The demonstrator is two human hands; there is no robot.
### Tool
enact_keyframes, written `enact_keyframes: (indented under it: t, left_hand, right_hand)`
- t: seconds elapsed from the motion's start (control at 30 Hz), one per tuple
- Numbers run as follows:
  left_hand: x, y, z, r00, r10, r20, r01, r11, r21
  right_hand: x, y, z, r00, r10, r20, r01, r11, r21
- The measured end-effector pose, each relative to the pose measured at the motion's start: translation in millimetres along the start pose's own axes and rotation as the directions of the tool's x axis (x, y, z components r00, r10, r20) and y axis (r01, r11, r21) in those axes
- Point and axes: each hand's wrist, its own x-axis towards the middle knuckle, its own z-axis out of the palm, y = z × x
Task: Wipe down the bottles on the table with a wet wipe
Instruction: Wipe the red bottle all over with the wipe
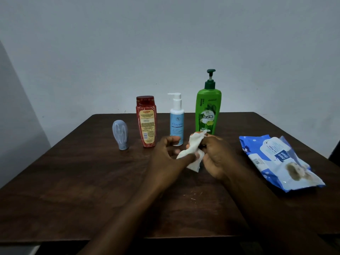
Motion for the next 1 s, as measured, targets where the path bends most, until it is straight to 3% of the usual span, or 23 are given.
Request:
enact_keyframes:
  t: [0.23, 0.33, 0.43, 0.5, 0.63, 0.8, 0.93, 1.0]
  left_hand:
    - [-4.2, -8.9, -21.3, 0.983, -0.183, 0.012, 0.182, 0.964, -0.196]
    - [-4.4, -9.3, -35.1, 0.962, -0.27, 0.049, 0.271, 0.909, -0.317]
    - [-2.1, -10.7, -45.2, 0.944, -0.322, 0.069, 0.324, 0.867, -0.379]
    - [0.0, -11.6, -51.3, 0.937, -0.341, 0.071, 0.34, 0.85, -0.402]
    - [4.3, -11.2, -60.5, 0.943, -0.329, 0.047, 0.32, 0.861, -0.396]
    - [10.8, -11.8, -66.6, 0.971, -0.233, -0.053, 0.214, 0.947, -0.241]
    - [14.5, -13.8, -68.4, 0.978, -0.195, -0.071, 0.173, 0.955, -0.241]
    - [15.2, -12.4, -67.4, 0.98, -0.19, -0.057, 0.168, 0.946, -0.279]
  right_hand:
    - [-3.7, 10.2, 21.6, 0.989, 0.148, -0.006, -0.145, 0.976, 0.159]
    - [-5.1, 11.4, 15.4, 0.966, 0.256, 0.036, -0.259, 0.955, 0.145]
    - [-4.0, 10.4, 14.0, 0.96, 0.265, 0.095, -0.273, 0.958, 0.083]
    - [-6.1, 9.1, 17.7, 0.97, 0.193, 0.147, -0.194, 0.981, -0.008]
    - [-16.3, 10.9, 29.0, 0.978, -0.066, 0.2, 0.122, 0.952, -0.282]
    - [-18.3, 18.0, 33.4, 0.889, -0.361, 0.282, 0.458, 0.709, -0.536]
    - [-19.3, 25.9, 35.6, 0.797, -0.488, 0.356, 0.588, 0.494, -0.64]
    - [-13.7, 32.8, 34.8, 0.785, -0.523, 0.333, 0.59, 0.466, -0.659]
